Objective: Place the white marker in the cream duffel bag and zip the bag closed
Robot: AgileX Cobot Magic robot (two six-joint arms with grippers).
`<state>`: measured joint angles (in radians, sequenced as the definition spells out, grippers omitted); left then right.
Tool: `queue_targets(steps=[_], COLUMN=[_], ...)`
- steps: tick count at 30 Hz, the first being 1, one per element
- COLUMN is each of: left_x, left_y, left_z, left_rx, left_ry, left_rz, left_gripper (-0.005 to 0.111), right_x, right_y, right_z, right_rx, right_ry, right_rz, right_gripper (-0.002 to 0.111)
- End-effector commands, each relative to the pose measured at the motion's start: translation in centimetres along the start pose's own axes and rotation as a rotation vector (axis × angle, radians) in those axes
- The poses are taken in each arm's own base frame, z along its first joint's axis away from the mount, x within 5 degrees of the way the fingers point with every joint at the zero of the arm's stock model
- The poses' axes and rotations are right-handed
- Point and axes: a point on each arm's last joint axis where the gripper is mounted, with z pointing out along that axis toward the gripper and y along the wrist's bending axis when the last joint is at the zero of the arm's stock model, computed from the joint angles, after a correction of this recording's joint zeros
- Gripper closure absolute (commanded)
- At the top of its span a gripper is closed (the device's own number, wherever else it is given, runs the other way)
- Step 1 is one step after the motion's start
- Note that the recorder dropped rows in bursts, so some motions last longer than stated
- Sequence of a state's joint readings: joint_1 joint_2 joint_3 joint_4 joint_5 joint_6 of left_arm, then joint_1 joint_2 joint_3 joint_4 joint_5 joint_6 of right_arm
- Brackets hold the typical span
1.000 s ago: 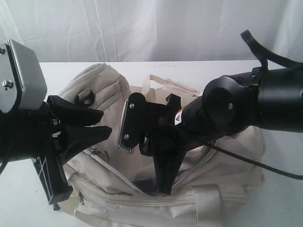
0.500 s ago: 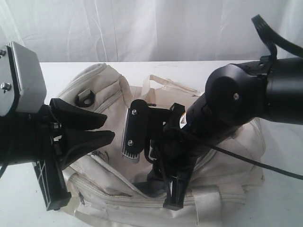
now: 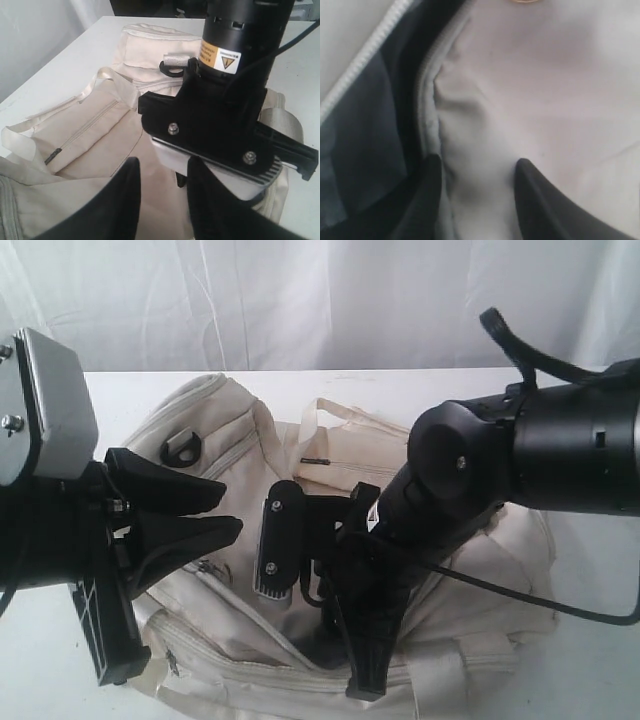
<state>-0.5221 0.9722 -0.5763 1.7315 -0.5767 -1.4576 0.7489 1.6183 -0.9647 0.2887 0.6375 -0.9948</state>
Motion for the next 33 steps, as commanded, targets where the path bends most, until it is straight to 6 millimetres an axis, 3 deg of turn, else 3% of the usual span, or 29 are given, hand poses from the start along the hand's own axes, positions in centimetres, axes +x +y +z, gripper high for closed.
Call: queue_targets(steps=[1,10,21,24,30,33], left_x=[0.1,0.1,0.1,0.1,0.1,0.1], left_y=[-0.2,-0.3,-0.2,-0.2,-0.2,-0.2], left_z=[-0.1,-0.1,-0.1,-0.1,-0.1,-0.1], left_rx=[0.010,0.019,0.015,0.017,0.017,0.014], left_ry=[0.003,0.001,0.002,0.001,0.001,0.000], left_rz=[0.001,0.000,0.000,0.000,0.000,0.003], left_gripper=[0.070,0.070,0.070,0.070,0.070,0.070], right_x=[0.2,-0.3,0.2,0.2,-0.1,-0.1], right_y=[-0.2,-1.1,-1.2,-1.3,-1.6,-1.9], right_z=[1.1,0.7,2.5,2.7,2.6,2.5], right_rx=[-0.008,0.098,0.067,0.074,0.115,0.142], right_ry=[0.028,-0.026,0.022,0.018,-0.007,-0.015], right_rz=[-0.033,-0.130,-0.162,-0.161,-0.134,-0.077], right_gripper=[0.063,0.051,0.051,0.064,0.108,0.108])
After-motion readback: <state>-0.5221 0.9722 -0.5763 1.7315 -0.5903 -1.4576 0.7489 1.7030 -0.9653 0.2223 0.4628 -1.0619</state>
